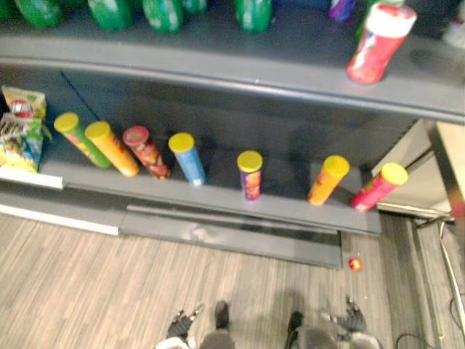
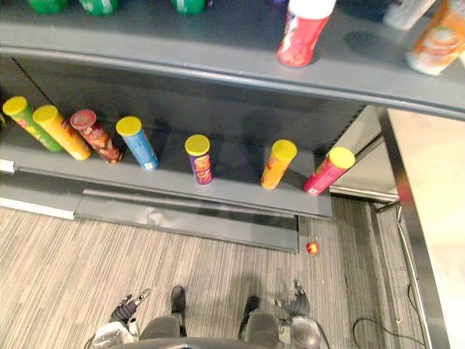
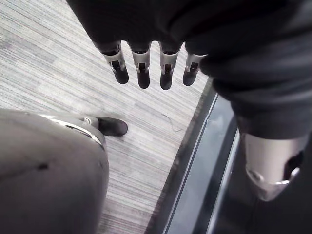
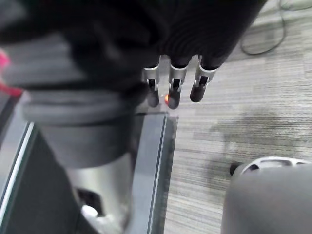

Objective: Put the gum and the chips on the shelf.

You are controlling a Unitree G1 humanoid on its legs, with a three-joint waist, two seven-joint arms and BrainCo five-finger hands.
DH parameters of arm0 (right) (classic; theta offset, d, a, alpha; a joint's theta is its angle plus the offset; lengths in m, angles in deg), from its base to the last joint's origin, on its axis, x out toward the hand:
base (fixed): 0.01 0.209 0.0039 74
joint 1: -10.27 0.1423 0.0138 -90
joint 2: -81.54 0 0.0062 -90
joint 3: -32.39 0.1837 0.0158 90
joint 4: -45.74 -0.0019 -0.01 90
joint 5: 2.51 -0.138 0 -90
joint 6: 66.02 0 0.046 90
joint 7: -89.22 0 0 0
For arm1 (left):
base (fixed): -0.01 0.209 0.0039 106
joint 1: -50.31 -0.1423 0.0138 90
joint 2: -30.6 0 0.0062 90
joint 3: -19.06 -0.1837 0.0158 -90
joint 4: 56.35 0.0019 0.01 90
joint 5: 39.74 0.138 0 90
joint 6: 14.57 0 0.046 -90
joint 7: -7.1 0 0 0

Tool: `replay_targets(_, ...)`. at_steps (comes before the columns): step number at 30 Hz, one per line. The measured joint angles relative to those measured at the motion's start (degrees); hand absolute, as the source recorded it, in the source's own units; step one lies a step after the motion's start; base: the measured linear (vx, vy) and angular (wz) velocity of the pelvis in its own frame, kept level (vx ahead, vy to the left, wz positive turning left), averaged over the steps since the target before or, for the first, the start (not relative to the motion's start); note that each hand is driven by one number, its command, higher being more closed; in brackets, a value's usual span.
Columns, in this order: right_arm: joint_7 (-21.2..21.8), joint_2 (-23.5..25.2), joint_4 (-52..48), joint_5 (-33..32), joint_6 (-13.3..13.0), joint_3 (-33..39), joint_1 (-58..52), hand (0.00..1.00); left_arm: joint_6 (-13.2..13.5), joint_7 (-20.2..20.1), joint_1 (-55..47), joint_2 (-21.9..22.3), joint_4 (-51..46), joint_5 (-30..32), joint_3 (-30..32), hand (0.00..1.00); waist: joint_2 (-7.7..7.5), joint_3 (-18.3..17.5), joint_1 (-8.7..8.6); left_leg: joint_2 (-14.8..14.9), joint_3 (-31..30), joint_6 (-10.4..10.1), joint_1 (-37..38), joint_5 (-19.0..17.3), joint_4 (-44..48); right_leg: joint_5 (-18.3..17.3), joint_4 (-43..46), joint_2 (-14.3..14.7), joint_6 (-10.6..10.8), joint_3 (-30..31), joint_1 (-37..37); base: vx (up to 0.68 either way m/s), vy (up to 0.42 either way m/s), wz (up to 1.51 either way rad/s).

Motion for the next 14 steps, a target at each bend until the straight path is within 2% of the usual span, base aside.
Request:
replay_targets(2,0.39,0.03,3.77,0.07,0.02,2.89,-0.12,0.00,0.00,-0.16,-0.42,0.64,0.09,0.00,1.34,0.00,0.06,-1.05,-0.14,0.17,0.37,-0.13,0.98,-0.38,-0.31,0.46,-1.49,0.43,0.05,0.09,1.46,0.04,0.001,-0.05)
replay_targets(5,1.54,0.26,11.50,-0.53,2.52,9.19,-1.41,0.00,-0.06,-0.50,-0.93,1.16,1.35,-0.01,3.67,0.00,0.28,-2.57,-0.18,0.43,0.88,-0.18,2.92,-1.25,-0.40,1.36,-4.56,1.13,0.35,0.29,4.61,0.06,0.006,-0.06)
replay_targets(7,1.61,0.45,12.69,-1.27,3.07,11.06,-2.58,0.00,-0.07,-0.72,-1.20,1.19,1.90,0.02,4.14,0.00,0.48,-2.93,-0.37,0.40,1.33,-0.15,3.80,-1.61,-0.41,1.44,-5.11,1.18,0.49,0.45,5.47,0.05,0.011,-0.14)
replay_targets(10,2.22,0.75,14.93,-8.09,4.52,14.99,-3.53,0.00,-0.38,-1.14,-1.90,1.19,2.33,0.04,4.21,0.00,1.00,-3.49,-1.31,0.10,2.22,-0.34,5.09,-2.22,-0.43,2.19,-6.77,1.37,0.53,1.28,7.24,0.04,0.021,-0.13)
replay_targets(13,3.43,1.28,16.44,-14.08,4.97,18.43,-3.68,0.00,-0.92,-1.56,-1.80,1.15,3.17,0.02,4.15,0.00,1.18,-3.64,-1.37,0.04,2.40,-0.37,6.07,-2.29,-0.45,2.73,-7.80,1.60,0.63,1.48,8.55,0.05,0.010,-0.01)
replay_targets(14,3.88,1.28,16.68,-14.33,5.14,19.00,-3.63,0.00,-0.92,-1.79,-1.80,1.15,3.17,0.03,4.12,0.00,1.20,-3.67,-1.33,0.06,2.43,-0.37,6.10,-2.29,-0.45,2.83,-8.00,1.66,0.61,1.54,8.65,0.00,0.000,0.00)
